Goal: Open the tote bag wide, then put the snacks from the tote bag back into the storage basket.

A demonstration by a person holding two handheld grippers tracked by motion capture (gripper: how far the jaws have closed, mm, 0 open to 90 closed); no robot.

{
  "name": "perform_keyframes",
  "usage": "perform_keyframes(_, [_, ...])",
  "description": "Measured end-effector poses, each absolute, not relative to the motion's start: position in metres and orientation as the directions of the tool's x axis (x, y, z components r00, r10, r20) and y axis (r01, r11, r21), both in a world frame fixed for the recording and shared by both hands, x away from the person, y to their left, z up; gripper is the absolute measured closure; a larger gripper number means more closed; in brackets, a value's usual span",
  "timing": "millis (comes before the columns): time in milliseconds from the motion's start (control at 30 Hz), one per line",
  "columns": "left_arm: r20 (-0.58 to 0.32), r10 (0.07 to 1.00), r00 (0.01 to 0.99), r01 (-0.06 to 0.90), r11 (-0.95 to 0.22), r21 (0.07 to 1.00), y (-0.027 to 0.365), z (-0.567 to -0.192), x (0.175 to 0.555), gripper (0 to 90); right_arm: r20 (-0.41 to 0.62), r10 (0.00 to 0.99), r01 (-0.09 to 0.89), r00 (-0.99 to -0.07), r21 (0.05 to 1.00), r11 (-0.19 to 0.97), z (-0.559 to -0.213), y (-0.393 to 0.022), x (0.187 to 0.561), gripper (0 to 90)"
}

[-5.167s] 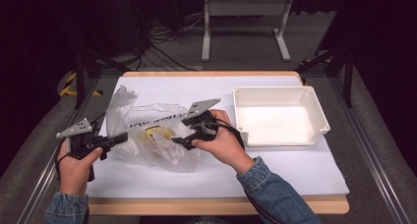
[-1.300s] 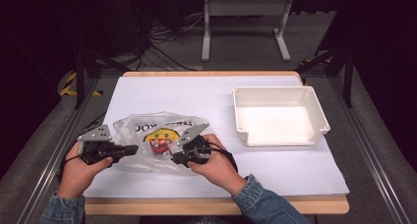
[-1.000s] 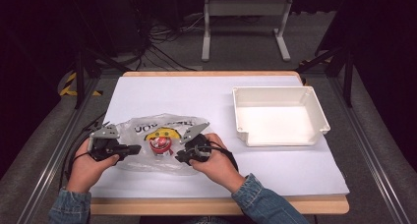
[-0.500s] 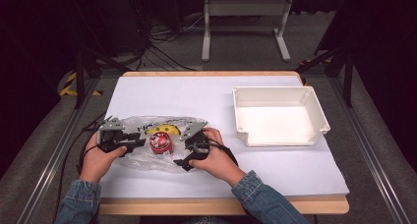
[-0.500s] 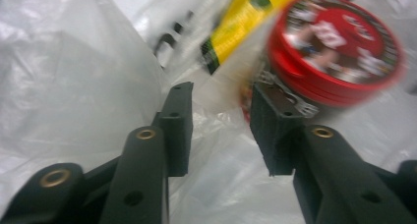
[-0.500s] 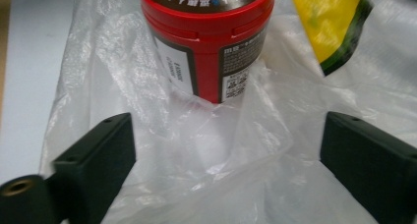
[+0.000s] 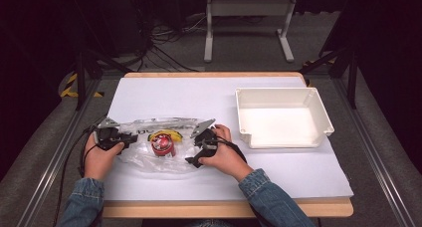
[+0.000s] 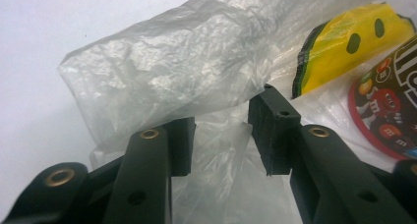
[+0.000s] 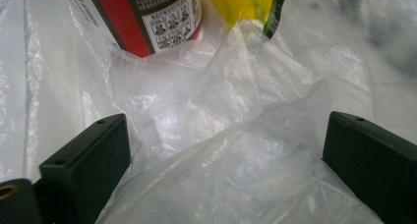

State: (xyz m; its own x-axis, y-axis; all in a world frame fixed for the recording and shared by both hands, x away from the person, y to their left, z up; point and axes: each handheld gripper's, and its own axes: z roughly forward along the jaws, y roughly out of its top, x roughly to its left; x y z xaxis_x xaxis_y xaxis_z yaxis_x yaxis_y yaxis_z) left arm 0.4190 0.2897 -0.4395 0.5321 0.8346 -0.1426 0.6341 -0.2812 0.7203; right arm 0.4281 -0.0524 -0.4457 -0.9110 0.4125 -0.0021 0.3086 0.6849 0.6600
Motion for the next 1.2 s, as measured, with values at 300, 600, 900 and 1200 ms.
perform_keyframes(300, [-0.170, 0.785, 0.595, 0.593, -0.286, 0.753, 0.287, -0.417, 0.404, 32.9, -0.025, 0.368, 0.240, -0.930, 0.716, 0.656, -0.425, -0.055, 0.416, 2.9])
perform_keyframes(600, [-0.176, 0.747, 0.641, 0.540, -0.276, 0.795, 0.283, -0.392, 0.391, 20.1, -0.015, 0.366, 0.209, -0.930, 0.798, 0.565, -0.397, -0.060, 0.407, 2.6])
perform_keyframes(900, [-0.220, 0.685, 0.694, 0.521, -0.268, 0.810, 0.269, -0.379, 0.383, 15.9, 0.064, 0.325, 0.218, -0.944, 0.859, 0.463, -0.369, -0.058, 0.399, 1.9])
perform_keyframes(1200, [-0.236, 0.661, 0.712, 0.516, -0.266, 0.814, 0.273, -0.371, 0.377, 13.9, 0.200, 0.311, 0.302, -0.929, 0.895, 0.327, -0.364, -0.052, 0.409, 2.4])
